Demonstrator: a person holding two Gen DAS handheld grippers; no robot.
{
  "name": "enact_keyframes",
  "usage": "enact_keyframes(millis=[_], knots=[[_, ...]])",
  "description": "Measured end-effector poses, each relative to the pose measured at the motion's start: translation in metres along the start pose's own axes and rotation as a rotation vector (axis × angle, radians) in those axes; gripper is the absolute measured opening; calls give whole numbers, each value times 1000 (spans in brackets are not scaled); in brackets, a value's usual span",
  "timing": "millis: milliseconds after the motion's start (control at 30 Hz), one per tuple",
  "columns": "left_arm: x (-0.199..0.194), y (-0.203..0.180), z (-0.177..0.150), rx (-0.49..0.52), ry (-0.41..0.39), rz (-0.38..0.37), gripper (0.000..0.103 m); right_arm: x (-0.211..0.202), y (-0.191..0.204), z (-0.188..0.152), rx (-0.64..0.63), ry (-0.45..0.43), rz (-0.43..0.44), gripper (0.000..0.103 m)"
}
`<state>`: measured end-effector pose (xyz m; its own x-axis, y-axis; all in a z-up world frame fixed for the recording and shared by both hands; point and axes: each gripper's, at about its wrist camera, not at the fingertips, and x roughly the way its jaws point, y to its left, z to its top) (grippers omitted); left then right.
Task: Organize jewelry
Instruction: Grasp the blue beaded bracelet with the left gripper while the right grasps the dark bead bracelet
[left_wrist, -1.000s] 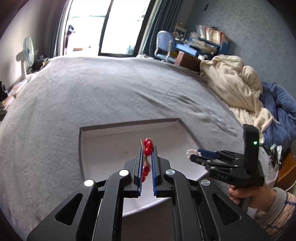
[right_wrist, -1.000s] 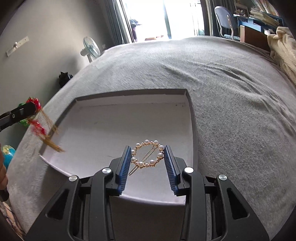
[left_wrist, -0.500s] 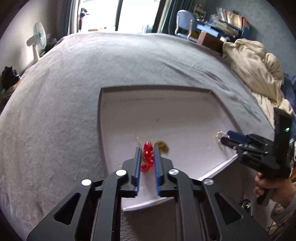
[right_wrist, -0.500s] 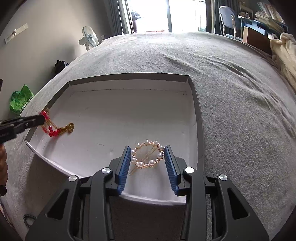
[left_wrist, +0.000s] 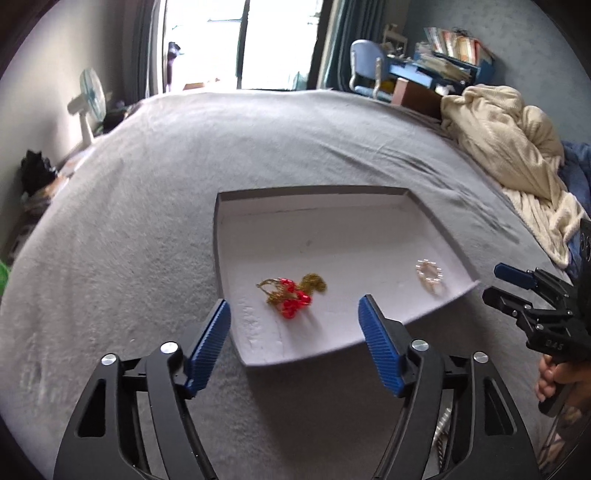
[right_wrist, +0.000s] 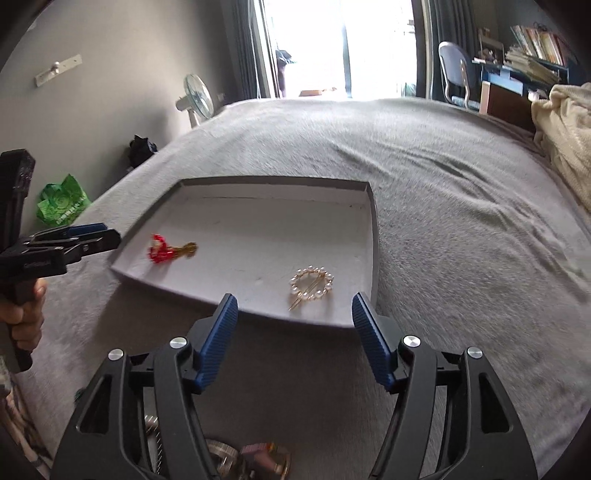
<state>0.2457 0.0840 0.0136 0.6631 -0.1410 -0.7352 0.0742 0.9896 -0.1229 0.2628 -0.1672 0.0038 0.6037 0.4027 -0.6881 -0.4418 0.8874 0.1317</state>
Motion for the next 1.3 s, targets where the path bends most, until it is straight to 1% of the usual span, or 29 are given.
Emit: enact_keyframes(millis=[100,200,300,400,433,533,633,733,867,933,967,1000,1033,1100,1133,1167,1200,1233,1267,1300], knots=[[-17,-9,-8,21,-16,-10,76,-20,3,-7,11,-12,13,66],[-32,-16,-19,33,-22,-24,77,-39,5,-14,24,-27,21,70],[-49,-20,-36,45,-21,-44,77,-55,12,-21,39,-40,38,72],[-62,-22,-56,55,-26,-36,77,-69,15,-28,68,-57,48,77],[-65,-21,-61,56,-28,-33,77,-71,16,-29,73,-60,51,80],[-74,-20,-75,58,-31,-23,77,-78,23,-38,78,-76,59,82],[-79,-21,-83,66,-36,-20,77,-77,27,-46,79,-78,50,83],[-80,-25,-92,89,-34,-23,77,-75,26,-55,106,-76,51,83],[-76,-34,-107,137,-8,-45,77,-70,25,-73,123,-47,42,83],[-70,-39,-113,162,14,-54,73,-65,24,-80,135,-24,42,83],[-66,-43,-116,181,28,-58,69,-62,23,-85,147,-10,42,83],[-64,-45,-116,186,37,-66,63,-61,22,-88,156,-1,42,83],[-61,-46,-117,186,48,-78,60,-62,23,-93,159,6,41,83],[-58,-47,-118,187,62,-91,49,-65,28,-100,151,5,50,80],[-57,-48,-118,190,68,-99,47,-66,31,-103,144,4,55,77],[-56,-49,-120,194,70,-102,43,-69,37,-107,126,3,61,72],[-56,-50,-120,200,71,-105,41,-70,43,-109,109,0,66,69],[-56,-52,-121,204,71,-110,41,-71,49,-111,90,-2,75,65],[-56,-54,-122,211,73,-120,38,-71,58,-114,62,0,87,59],[-55,-55,-122,215,76,-126,36,-70,63,-115,45,6,97,56]])
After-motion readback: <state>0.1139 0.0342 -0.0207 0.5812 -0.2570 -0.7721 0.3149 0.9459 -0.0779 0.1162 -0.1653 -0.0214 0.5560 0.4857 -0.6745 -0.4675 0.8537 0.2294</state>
